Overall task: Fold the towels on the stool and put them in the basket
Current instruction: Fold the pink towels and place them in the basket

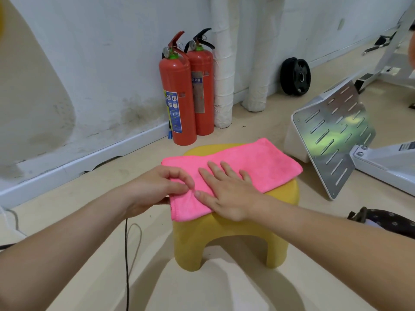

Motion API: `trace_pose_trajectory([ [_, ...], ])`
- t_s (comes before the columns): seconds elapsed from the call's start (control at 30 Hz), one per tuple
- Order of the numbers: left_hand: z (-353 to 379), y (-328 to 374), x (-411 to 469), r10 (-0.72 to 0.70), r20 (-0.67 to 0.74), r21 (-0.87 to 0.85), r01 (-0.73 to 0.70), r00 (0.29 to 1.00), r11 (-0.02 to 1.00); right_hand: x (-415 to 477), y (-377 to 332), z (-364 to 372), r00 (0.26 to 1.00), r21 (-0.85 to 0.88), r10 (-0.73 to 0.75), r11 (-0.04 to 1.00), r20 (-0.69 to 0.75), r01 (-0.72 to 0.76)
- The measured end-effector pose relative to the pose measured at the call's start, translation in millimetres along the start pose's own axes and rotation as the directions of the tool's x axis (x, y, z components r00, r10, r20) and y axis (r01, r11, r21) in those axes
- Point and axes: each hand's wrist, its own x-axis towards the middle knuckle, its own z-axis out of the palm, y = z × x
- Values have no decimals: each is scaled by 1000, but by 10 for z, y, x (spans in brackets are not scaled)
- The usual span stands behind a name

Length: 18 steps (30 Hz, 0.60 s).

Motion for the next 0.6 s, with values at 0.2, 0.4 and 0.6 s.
trace_pose_trajectory([
  [0.2, -145, 10, -42, -50, -195, -127, 25, 980, 992, -17, -210, -336, 994, 628, 105, 772, 25, -97],
  [0.4, -128, 419, -167, 100, -173, -454, -170, 980, 875, -197, -229, -829, 973, 953, -136, 266, 187, -146],
  [0.6, 21, 588, -151, 299, -170, -98, -318, 939, 943, -239, -445, -994, 973, 499, -31, 855, -230, 145],
])
